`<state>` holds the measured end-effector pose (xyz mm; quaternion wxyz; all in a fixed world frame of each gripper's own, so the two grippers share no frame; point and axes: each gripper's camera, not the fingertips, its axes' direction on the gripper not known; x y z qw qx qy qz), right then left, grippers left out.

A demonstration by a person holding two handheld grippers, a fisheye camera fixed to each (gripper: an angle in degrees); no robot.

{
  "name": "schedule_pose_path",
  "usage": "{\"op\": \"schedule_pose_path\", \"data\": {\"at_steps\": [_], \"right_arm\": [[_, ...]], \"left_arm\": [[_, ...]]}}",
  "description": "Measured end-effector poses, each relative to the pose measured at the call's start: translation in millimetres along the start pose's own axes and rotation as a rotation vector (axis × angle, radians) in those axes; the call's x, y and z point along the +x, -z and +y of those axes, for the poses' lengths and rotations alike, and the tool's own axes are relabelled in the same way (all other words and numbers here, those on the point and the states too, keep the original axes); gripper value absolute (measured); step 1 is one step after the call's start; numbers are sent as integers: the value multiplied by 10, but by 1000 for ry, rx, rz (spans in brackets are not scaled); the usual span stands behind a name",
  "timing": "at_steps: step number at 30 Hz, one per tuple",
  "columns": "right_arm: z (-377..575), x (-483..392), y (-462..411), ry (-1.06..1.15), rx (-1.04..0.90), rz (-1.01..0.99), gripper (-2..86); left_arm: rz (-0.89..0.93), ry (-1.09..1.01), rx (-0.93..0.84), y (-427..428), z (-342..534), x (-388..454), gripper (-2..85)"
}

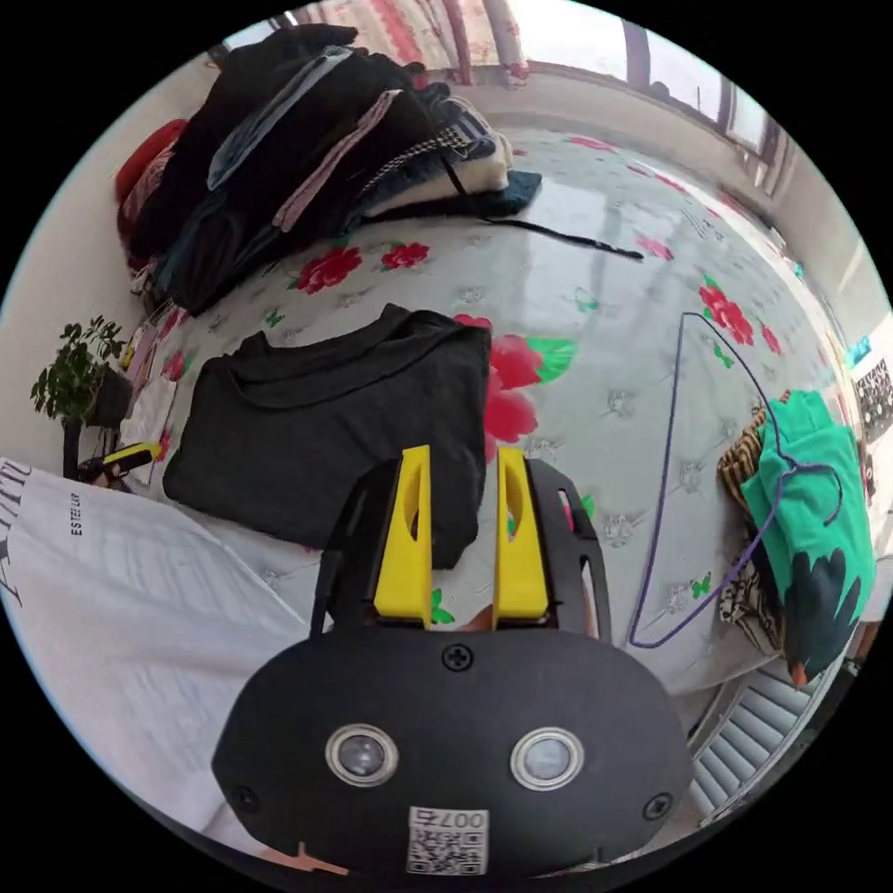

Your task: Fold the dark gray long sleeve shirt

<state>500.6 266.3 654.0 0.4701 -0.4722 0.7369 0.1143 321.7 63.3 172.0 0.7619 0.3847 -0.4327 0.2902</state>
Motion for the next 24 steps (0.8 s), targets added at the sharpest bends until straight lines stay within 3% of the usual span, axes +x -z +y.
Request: {"op": "schedule_pose_path", "data": {"at_steps": [6,12,14,17,20,22,24], "right_arm": [[-1001,-800,-440,399,-100,-50,61],[-1655,-1053,-788,528,-250,-108,54],[-1832,-1018,-774,522,-240,-91,52],[-2204,-664,-590,287,-109,10,49],[-2390,-326,-371,112,-35,-115,47],[-2358,-391,-293,155,-27,-194,47],[-2173,-747,-269,350,-80,-272,49]], "left_arm": [[28,-419,-42,-394,-1211,783,56],[107,-630,-199,-773,-1853,1223,41],[120,-637,-186,-713,-1928,1225,23],[166,-558,-144,-606,-2065,1094,10],[203,-459,-111,-584,-2183,931,9],[175,-391,-99,-618,-2236,826,11],[198,-351,-94,-637,-2267,766,11]]}}
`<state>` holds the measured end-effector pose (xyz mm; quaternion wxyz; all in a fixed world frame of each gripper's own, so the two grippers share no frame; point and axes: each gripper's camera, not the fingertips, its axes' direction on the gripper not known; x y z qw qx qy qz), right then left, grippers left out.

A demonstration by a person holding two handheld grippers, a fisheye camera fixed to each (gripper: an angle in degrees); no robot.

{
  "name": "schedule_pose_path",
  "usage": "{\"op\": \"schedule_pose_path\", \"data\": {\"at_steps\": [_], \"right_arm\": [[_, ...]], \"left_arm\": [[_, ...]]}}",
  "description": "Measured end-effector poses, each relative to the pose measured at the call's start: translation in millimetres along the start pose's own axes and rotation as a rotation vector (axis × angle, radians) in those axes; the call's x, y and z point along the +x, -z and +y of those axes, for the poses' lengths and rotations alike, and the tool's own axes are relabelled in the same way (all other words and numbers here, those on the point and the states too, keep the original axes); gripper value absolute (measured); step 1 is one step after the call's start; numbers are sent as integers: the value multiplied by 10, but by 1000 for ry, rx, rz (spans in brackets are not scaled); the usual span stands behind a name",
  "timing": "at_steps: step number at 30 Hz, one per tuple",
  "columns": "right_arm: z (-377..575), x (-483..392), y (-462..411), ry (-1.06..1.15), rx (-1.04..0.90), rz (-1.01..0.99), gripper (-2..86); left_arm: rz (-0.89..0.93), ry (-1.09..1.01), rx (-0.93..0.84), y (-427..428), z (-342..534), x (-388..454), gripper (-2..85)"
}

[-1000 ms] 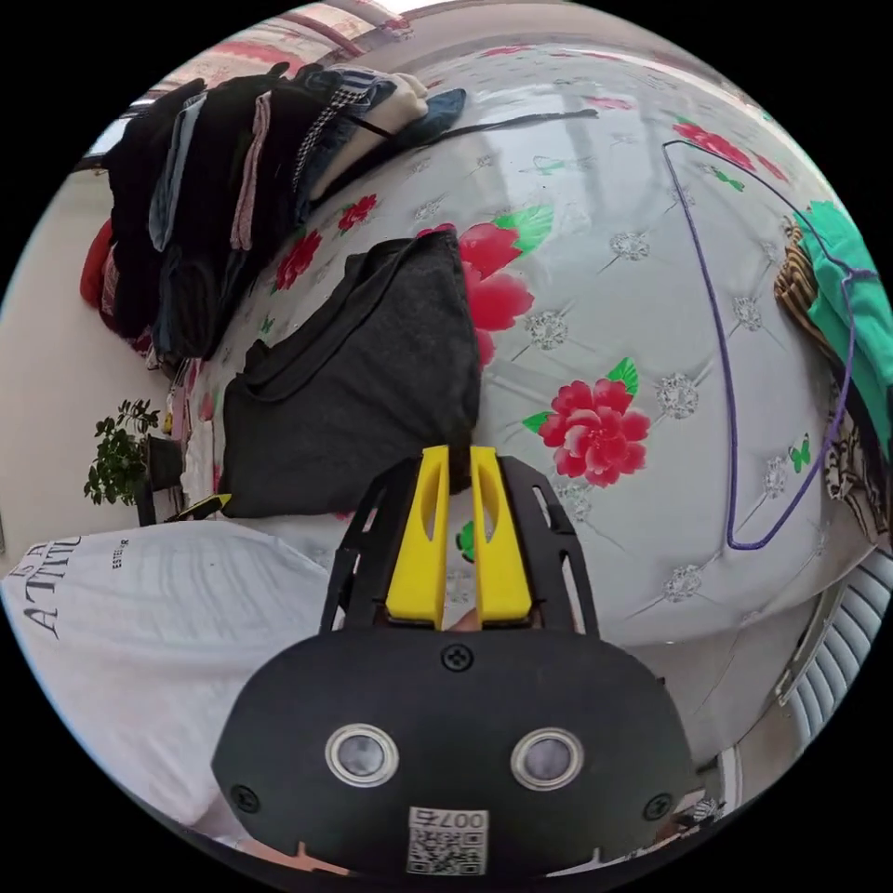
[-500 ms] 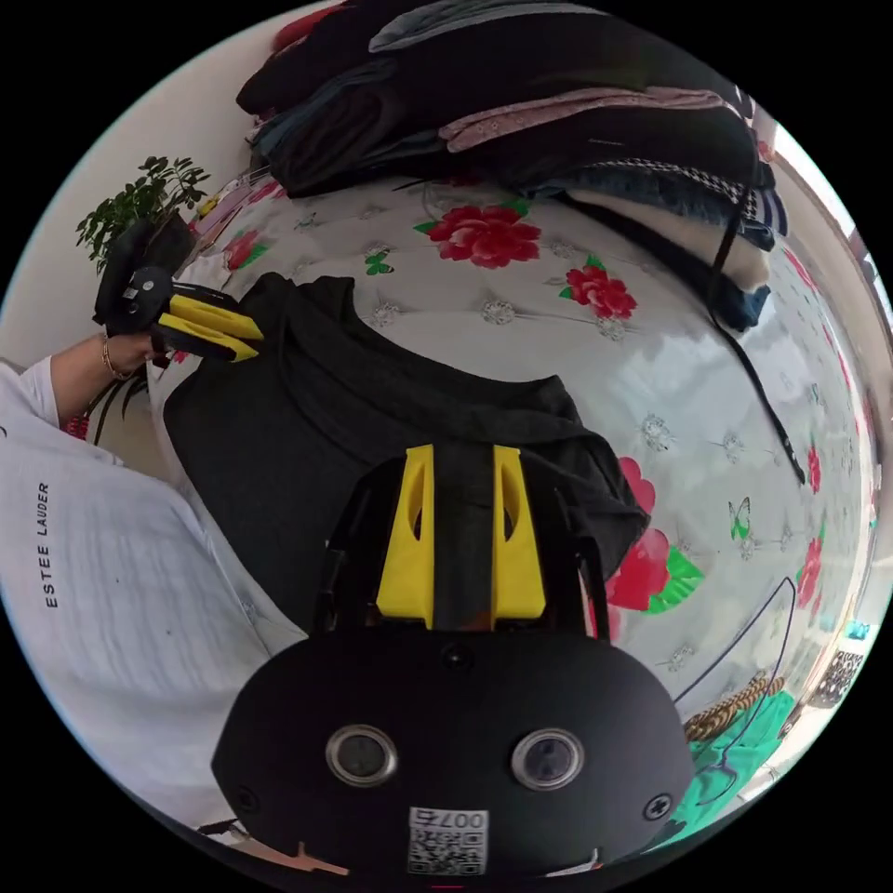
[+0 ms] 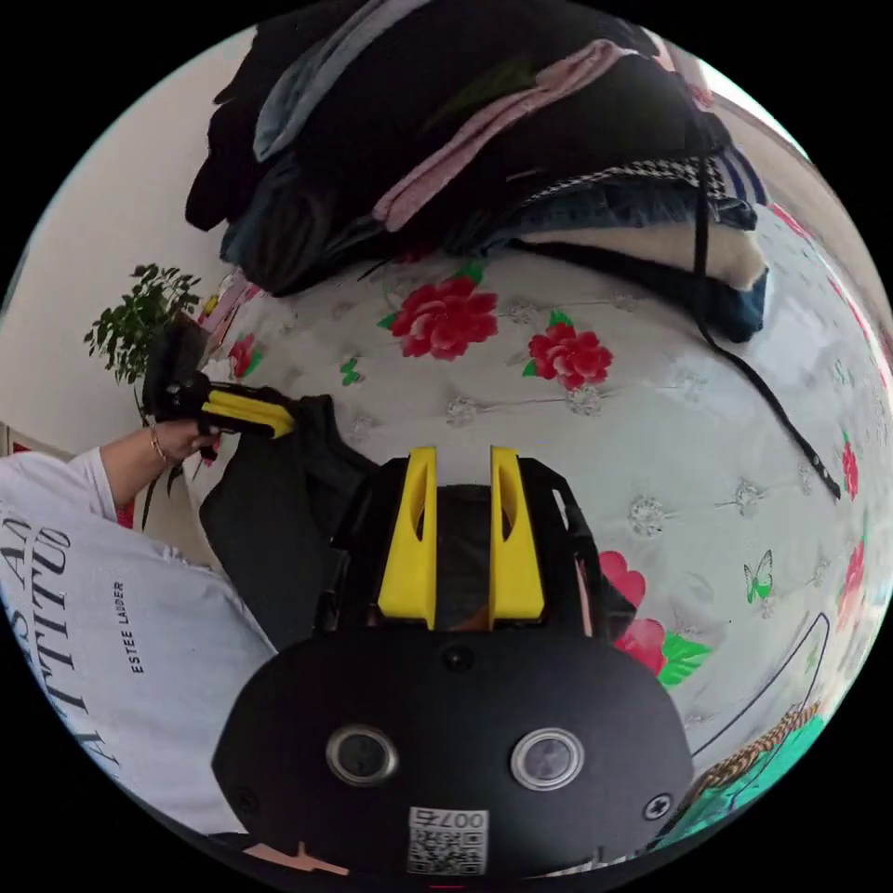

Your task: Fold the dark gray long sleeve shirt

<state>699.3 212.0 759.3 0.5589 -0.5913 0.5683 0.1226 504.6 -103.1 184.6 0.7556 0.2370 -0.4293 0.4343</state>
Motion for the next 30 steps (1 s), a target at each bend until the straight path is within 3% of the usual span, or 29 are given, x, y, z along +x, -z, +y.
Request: {"op": "schedule_pose_path", "data": {"at_steps": [3,7,11,15,19,23,27,30], "right_arm": [[122,-535,-216,248,-113,0,49],[71,-832,-435,399,-185,83,37],[-287,-536,-419,215,-136,201,22],[-340,-74,132,-29,67,79,36],[-20,-226,303,100,62,-40,39],[516,-611,32,256,-107,-86,34],[713,-788,-320,297,-203,13,8],[533,-689,-312,243,-144,123,3]], "left_arm": [[7,42,19,10,-18,-34,11],[-39,67,26,42,-10,22,1],[-92,154,40,56,62,-57,-7],[-148,324,64,135,201,-261,-9],[-116,328,148,300,390,-146,-9],[-100,288,164,301,595,152,-9],[-77,328,139,179,914,345,-9],[-54,386,132,135,1169,400,-9]]}}
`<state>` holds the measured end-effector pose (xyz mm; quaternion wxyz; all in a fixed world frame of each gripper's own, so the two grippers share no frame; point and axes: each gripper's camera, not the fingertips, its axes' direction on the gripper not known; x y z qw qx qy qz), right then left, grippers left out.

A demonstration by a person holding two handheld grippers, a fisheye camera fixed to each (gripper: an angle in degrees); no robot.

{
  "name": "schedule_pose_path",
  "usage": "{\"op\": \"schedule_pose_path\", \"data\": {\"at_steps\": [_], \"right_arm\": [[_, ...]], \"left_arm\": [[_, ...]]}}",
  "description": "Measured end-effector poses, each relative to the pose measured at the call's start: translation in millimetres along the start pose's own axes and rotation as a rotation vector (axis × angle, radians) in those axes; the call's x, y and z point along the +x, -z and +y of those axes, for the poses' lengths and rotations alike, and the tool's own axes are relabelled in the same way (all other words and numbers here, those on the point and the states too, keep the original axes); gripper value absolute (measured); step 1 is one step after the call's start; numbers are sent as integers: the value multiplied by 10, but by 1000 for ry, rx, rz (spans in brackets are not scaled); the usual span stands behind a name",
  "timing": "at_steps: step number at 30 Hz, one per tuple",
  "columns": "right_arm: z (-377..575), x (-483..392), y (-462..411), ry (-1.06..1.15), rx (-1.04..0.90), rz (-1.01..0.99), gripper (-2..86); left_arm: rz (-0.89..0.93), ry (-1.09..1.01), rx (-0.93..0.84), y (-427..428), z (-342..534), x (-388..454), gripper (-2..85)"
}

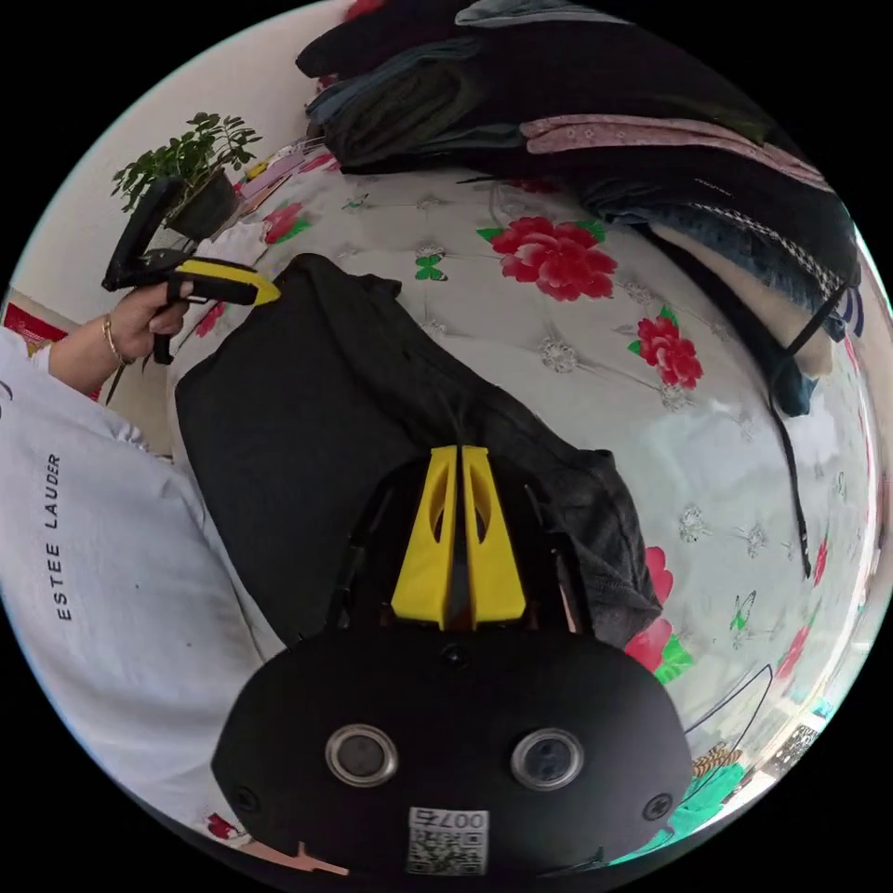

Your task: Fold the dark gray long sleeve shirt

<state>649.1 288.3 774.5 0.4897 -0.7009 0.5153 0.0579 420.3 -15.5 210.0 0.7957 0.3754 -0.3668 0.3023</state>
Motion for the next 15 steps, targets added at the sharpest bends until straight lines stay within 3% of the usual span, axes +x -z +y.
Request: {"op": "schedule_pose_path", "data": {"at_steps": [8,13,15], "right_arm": [[-143,365,416,-246,182,98,34],[817,435,482,-478,239,-37,70],[1587,491,428,-696,262,-92,86]], "left_arm": [[-30,137,49,99,653,-140,-7],[-9,252,82,116,1205,-281,7],[9,287,79,83,1391,-326,15]]}}
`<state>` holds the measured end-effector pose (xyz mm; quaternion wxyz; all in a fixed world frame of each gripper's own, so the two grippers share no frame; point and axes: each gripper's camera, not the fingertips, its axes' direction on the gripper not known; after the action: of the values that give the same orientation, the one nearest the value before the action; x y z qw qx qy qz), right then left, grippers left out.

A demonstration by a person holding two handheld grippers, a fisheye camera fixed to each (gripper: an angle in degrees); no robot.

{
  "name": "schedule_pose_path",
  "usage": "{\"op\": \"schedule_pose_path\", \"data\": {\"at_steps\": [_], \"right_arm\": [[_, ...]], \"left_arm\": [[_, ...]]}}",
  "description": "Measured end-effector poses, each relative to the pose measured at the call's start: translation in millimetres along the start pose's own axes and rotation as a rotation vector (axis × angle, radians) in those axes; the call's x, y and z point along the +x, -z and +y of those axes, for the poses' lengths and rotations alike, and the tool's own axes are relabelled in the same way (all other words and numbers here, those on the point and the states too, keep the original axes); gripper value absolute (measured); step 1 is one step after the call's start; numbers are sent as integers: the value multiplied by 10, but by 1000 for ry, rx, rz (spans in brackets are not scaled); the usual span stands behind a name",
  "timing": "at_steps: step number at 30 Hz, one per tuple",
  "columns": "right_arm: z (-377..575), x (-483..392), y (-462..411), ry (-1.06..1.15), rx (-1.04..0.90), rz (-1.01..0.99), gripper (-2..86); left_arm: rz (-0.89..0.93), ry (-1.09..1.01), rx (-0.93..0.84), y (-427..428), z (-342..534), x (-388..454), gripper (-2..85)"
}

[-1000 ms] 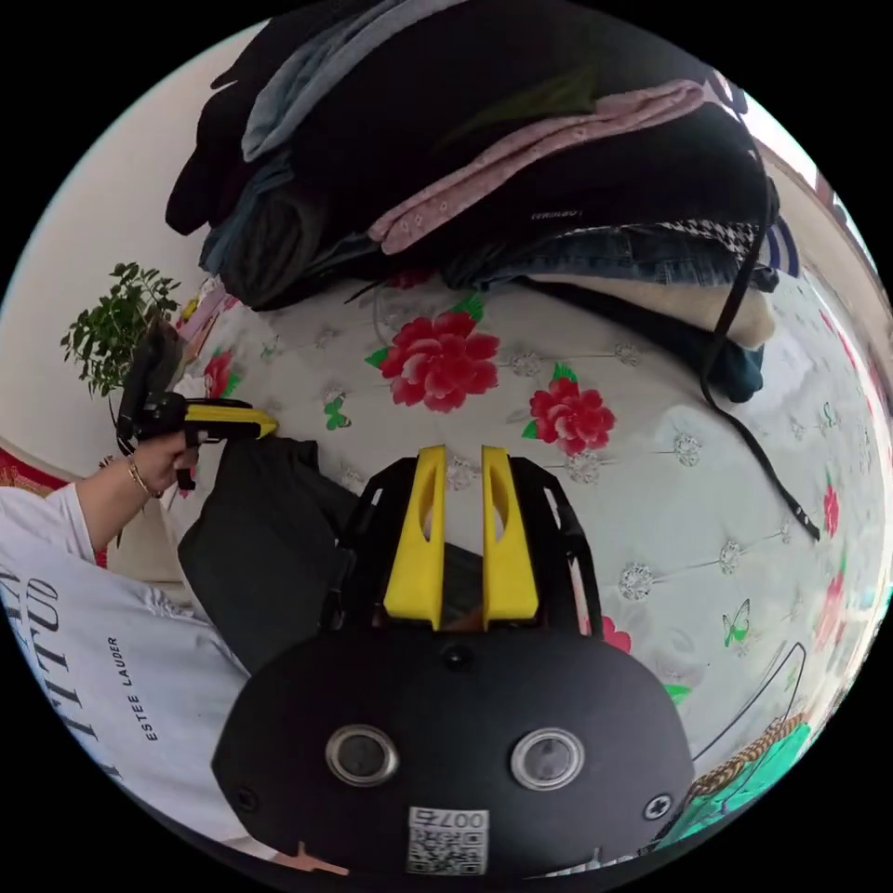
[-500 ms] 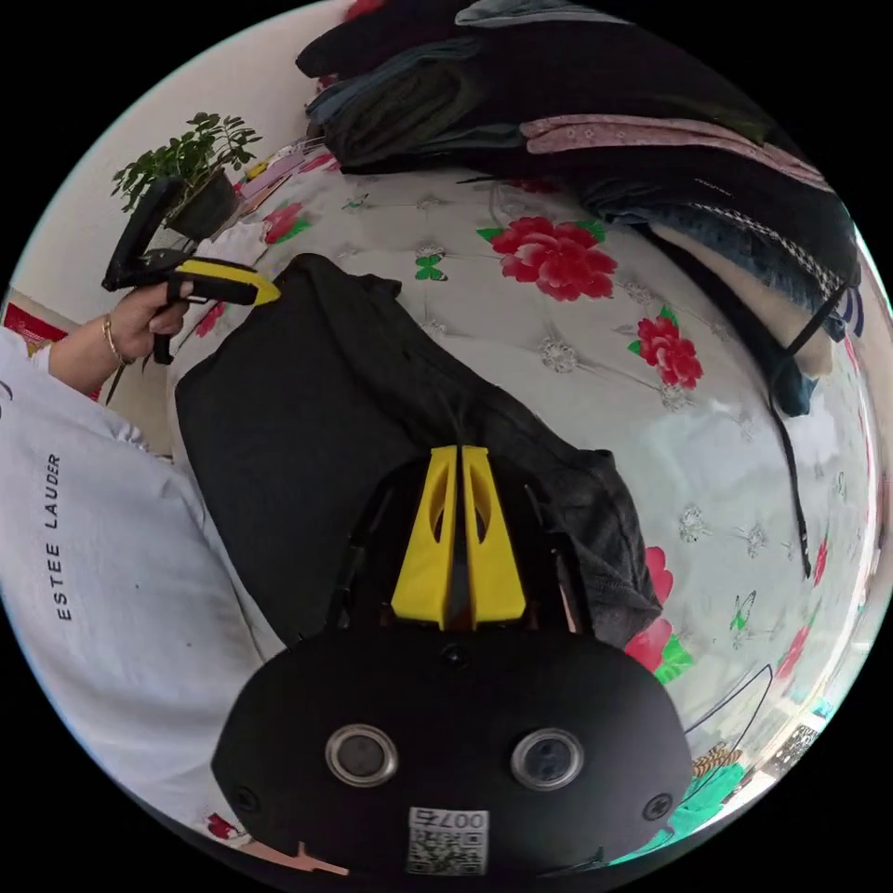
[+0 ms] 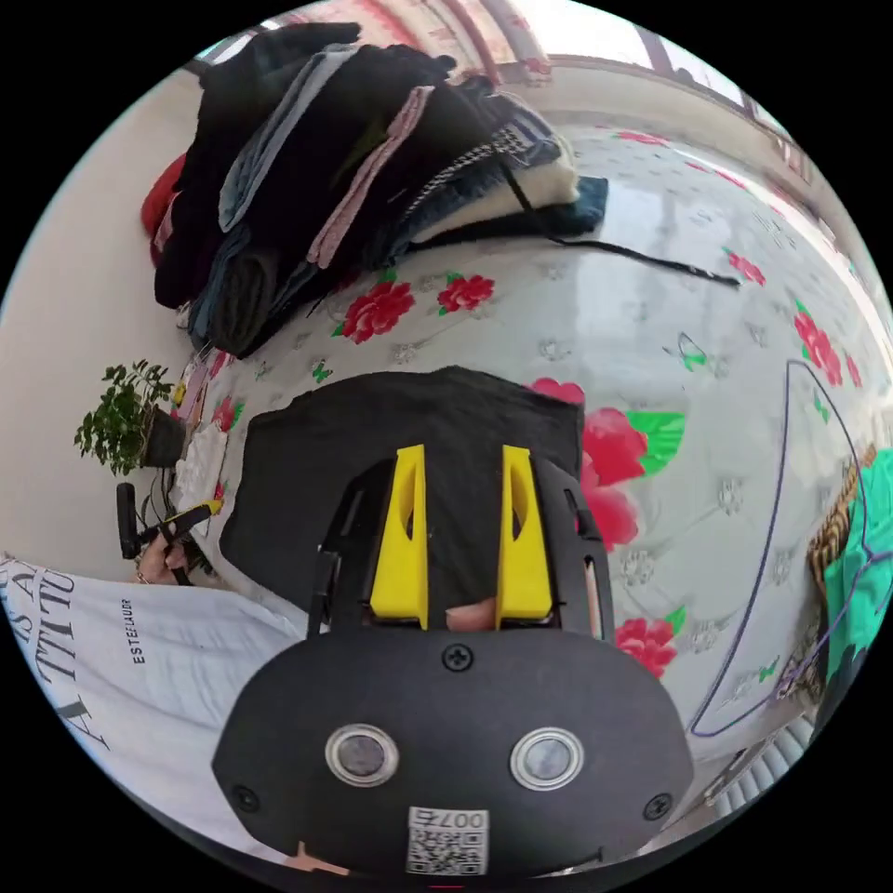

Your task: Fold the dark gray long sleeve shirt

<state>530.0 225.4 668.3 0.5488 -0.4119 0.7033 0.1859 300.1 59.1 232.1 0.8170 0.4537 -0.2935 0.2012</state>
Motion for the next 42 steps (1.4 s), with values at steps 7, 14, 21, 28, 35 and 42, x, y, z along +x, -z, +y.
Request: {"op": "schedule_pose_path", "data": {"at_steps": [7,14,21,28,35,42], "right_arm": [[1406,947,137,-467,22,-75,97],[1557,1011,-264,-551,43,-148,66],[830,693,-294,-322,100,-315,8],[35,-1415,-488,485,-100,-431,7],[416,-2500,-1665,785,-531,-517,38],[195,-1195,-1647,365,-351,-413,73]], "left_arm": [[68,82,-39,-172,409,-288,38],[100,92,-79,-509,437,-486,49],[157,87,-70,-596,385,-785,63],[210,112,-43,-651,431,-1222,64],[360,116,-25,-801,501,-1582,80],[509,62,-31,-947,360,-1724,128]]}}
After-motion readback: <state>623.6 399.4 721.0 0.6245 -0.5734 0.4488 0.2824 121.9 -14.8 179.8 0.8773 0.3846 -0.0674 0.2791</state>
